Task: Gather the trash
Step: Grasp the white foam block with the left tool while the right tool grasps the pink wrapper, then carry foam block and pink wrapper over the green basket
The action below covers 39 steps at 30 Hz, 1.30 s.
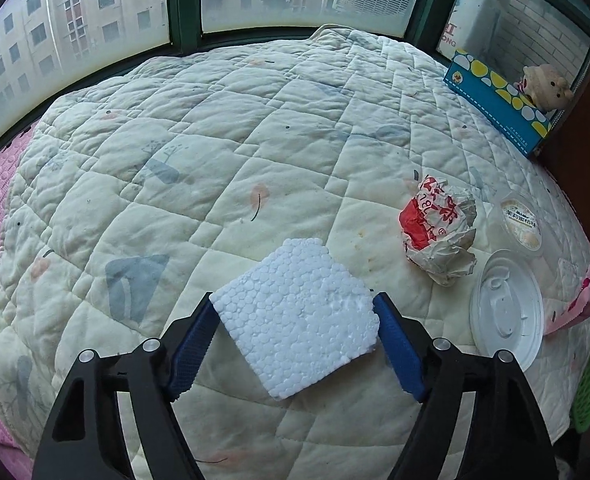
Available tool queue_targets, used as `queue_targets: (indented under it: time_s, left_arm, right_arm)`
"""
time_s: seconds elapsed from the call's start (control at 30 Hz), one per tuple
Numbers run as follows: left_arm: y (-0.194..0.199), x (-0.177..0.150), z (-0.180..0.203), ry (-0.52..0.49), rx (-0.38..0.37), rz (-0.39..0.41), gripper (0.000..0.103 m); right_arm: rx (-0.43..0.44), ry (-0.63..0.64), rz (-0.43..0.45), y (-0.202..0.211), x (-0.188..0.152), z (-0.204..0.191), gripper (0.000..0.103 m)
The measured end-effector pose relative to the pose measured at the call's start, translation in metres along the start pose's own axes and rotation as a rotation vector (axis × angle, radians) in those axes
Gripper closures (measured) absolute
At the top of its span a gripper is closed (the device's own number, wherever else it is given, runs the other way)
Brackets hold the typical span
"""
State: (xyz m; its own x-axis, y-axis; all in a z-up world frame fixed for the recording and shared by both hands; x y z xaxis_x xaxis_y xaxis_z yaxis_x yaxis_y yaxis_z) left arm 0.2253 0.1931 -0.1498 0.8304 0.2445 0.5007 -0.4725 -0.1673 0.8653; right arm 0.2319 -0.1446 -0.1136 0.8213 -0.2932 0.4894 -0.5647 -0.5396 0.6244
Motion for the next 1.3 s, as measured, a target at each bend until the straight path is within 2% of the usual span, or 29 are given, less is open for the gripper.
queue_targets:
  time_s: [0.23, 0.6, 0.97, 1.3]
  left_arm:
    - [0.01, -0.003, -0.002, 0.009, 0.003, 0.023, 0.029]
    - [0.071, -0.009, 0.015, -0.014, -0.084, 0.103, 0.029]
    - [0.129, -0.028, 0.1, -0.148, -0.212, 0.165, 0.029]
    - [0.153, -0.054, 0.199, -0.294, -0.313, 0.165, 0.029]
  right_arm:
    - [0.018, 0.006, 0.013, 0.011, -0.004, 0.003, 0.053]
    - [0.044, 0.035, 0.064, 0.052, -0.007, 0.009, 0.054]
    - [-0.037, 0.063, 0.133, 0.12, -0.018, 0.055, 0.054]
    - [-0.212, 0.026, 0.152, 0.176, -0.033, 0.133, 0.054]
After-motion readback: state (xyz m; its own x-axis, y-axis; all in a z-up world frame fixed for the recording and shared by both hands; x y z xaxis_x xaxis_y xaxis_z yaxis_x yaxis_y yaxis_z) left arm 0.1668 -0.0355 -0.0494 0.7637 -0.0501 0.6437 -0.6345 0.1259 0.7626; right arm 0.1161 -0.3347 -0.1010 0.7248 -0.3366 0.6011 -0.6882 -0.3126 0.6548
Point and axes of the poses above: each gripper's, at about its wrist camera, not at the fingertips, and y roughly against the way its jaws point, z to its right, x to its top, the point moved 2 cm from there along -y, roughly the way its jaws point, and after that the axes turned 11 degrees about x, right-handed, at the moved point
